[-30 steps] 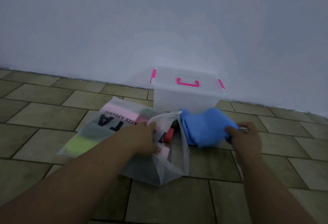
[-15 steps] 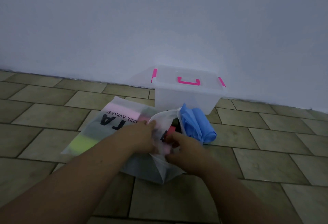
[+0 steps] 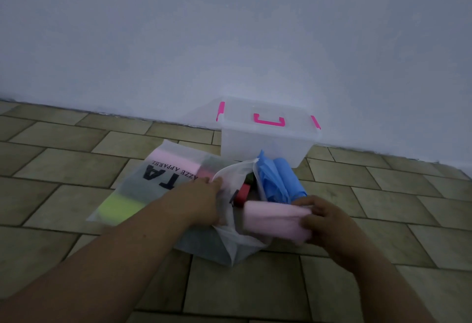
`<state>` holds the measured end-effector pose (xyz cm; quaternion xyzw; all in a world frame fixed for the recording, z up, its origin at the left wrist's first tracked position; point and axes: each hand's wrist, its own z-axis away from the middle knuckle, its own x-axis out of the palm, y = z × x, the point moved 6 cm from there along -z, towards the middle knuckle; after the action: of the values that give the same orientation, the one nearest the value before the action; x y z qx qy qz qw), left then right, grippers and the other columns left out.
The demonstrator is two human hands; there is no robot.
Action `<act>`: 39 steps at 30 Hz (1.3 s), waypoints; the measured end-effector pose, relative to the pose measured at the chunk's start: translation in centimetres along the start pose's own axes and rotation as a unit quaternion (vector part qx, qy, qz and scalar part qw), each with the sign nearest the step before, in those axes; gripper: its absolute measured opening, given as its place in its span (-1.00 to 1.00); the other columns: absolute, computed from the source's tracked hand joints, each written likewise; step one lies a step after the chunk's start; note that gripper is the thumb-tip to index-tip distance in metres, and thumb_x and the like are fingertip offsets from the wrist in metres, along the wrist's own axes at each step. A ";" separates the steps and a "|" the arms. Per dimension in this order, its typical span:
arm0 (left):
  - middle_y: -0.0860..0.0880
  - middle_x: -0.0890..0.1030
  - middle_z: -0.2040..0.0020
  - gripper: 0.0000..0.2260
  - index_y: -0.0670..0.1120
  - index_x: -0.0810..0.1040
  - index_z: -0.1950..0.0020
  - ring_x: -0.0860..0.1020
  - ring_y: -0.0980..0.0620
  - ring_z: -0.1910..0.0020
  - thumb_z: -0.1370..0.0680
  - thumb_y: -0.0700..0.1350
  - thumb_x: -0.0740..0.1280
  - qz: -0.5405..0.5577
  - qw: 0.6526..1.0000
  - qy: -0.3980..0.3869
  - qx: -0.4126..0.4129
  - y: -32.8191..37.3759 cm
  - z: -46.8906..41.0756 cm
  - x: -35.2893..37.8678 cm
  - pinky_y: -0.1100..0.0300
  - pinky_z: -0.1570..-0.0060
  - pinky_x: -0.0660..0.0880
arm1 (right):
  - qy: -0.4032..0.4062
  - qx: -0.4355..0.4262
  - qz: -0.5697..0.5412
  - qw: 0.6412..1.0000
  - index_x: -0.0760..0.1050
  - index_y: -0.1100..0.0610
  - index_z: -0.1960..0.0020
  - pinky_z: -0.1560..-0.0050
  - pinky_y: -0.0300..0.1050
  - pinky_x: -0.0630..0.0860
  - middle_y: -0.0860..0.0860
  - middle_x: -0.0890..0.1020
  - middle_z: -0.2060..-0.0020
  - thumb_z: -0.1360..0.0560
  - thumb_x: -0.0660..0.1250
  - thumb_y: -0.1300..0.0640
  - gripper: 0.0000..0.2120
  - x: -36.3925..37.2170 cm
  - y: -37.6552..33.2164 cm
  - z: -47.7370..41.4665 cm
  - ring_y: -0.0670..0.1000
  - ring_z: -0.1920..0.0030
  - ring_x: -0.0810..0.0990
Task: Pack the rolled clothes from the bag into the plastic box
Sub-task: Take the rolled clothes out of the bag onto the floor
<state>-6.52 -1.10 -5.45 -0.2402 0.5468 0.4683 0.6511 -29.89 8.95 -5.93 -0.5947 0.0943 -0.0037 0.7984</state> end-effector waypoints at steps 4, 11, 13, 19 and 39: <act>-0.07 0.34 -0.40 -0.24 0.02 0.06 -0.50 0.37 -0.11 -0.31 -0.42 0.14 0.38 0.010 1.000 0.002 0.003 0.2 0.1 0.0 0.00 -0.22 0.39 | 0.180 -0.004 -0.190 0.965 0.50 0.16 -0.05 0.23 -0.03 0.60 0.22 0.52 -0.10 -0.46 0.22 0.34 -0.78 -7.5 0.3 -0.1 0.19 0.00 0.59; -0.05 0.37 -0.36 -0.28 0.02 0.09 -0.48 0.39 -0.08 -0.28 -0.43 0.10 0.39 0.016 1.000 -0.003 0.007 0.5 0.2 -0.3 0.03 -0.19 0.40 | 0.359 -0.056 0.180 0.914 0.44 0.03 -0.15 0.23 -0.03 0.54 0.10 0.56 0.03 -0.41 0.39 0.19 -0.66 -5.4 -0.1 -4.7 0.05 0.15 0.56; -0.05 0.37 -0.36 -0.30 0.02 0.08 -0.49 0.40 -0.07 -0.28 -0.46 0.06 0.37 0.023 1.000 -0.007 0.006 0.5 0.3 -0.4 0.04 -0.19 0.41 | 0.327 -0.064 0.238 0.912 0.42 0.02 -0.16 0.24 -0.06 0.55 0.10 0.58 0.02 -0.47 0.37 0.12 -0.71 -4.1 0.8 -5.7 -0.01 0.18 0.56; -0.10 0.37 -0.35 -0.48 -0.02 0.17 -0.46 0.44 -0.08 -0.23 -0.57 0.16 0.16 0.083 0.996 0.028 -0.034 1.0 -0.3 -1.1 -0.02 -0.20 0.43 | 0.275 -0.100 0.344 0.892 0.45 0.04 -0.25 0.22 -0.21 0.39 0.09 0.53 -0.13 -0.43 0.40 -0.01 -0.59 -3.6 -1.5 -4.7 -0.03 0.07 0.48; -0.13 0.05 -0.53 -0.09 -0.07 -0.13 -0.54 0.13 -0.15 -0.48 -0.42 0.13 0.40 0.062 0.997 0.032 -0.035 1.0 0.7 -0.1 -0.11 -0.43 0.17 | -0.080 0.053 0.577 0.811 0.15 0.07 -0.46 -0.35 0.02 0.30 0.10 0.31 -0.38 -0.48 0.36 -0.06 -0.35 12.4 -0.5 -8.1 0.08 -0.33 0.36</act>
<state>-7.04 -0.07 -4.97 -0.2433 0.5649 0.5184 0.5941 -18.89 -0.34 -9.45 -0.3857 0.3554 0.5001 0.6891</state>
